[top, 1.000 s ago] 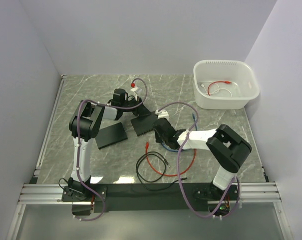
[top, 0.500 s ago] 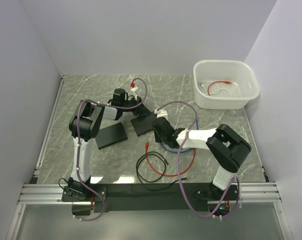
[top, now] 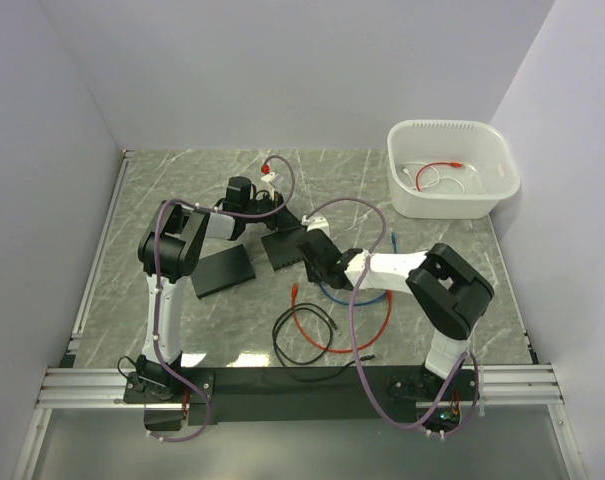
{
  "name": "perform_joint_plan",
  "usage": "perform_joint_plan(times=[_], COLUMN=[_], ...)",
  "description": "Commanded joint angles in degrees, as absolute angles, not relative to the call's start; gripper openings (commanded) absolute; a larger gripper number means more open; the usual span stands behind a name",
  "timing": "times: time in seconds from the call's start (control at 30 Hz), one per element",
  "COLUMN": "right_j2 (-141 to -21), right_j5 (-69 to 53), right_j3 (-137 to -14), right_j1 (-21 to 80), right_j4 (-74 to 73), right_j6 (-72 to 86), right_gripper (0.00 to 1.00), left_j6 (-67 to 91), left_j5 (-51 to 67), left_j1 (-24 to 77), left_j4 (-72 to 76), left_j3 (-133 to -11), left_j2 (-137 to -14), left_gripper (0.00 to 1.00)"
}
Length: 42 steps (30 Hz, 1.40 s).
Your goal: Insert the plug into the switch port
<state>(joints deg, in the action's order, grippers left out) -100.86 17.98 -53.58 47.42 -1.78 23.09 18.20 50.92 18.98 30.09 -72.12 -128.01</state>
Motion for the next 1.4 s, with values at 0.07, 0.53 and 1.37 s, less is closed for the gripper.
perform_joint_plan(times=[0.07,0.53,1.37], right_j2=[-101.60,-102.13,-109.68], right_j5=[22.15,22.76,18.90], right_j3=[-59.76,-64.86,-75.85], right_j1=[46.15,44.38,40.43], right_j4=[7.29,7.47,8.79], right_j6=[22.68,21.71,21.71], right_gripper=[0.08,0.05,0.02], left_j6=[16.00,16.00,15.73], left_j5=[51.24,51.15,50.80], left_j1=[20.48,20.48,20.65], left_j4=[19.60,19.51,19.16], left_j3=[-69.26,-69.26,-69.35], left_j2=[-131.40,-131.40,-131.31], left_gripper=[0.09,0.05,0.02])
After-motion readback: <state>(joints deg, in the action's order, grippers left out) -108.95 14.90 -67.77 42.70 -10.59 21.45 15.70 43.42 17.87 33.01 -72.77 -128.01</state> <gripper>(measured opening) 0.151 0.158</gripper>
